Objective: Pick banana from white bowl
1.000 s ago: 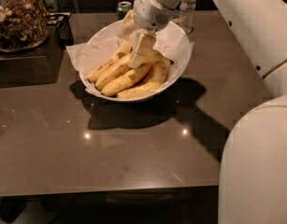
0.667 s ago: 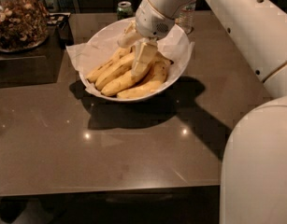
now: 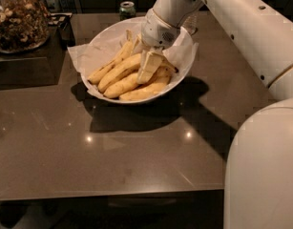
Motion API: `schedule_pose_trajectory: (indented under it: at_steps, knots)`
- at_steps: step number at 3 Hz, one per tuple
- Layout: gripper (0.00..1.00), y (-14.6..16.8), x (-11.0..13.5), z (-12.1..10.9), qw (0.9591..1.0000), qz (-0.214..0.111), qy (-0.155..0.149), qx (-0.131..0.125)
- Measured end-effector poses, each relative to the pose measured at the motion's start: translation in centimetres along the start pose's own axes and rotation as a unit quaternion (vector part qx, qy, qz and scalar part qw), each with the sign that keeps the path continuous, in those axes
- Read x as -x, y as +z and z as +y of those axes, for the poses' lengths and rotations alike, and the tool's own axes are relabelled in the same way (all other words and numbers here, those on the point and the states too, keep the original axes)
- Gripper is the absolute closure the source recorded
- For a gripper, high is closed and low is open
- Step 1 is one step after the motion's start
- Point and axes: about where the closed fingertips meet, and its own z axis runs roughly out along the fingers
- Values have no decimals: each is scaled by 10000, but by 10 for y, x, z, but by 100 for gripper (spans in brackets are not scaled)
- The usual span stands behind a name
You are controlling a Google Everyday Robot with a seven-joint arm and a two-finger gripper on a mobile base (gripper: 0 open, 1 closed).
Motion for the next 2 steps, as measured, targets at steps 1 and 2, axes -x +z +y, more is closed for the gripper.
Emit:
schedule_pose_trajectory:
  at_steps: [1, 2]
  knots:
    - [83, 0, 0, 0, 10000, 1, 0, -1]
    - [100, -14, 4, 5, 9999, 117, -20, -108]
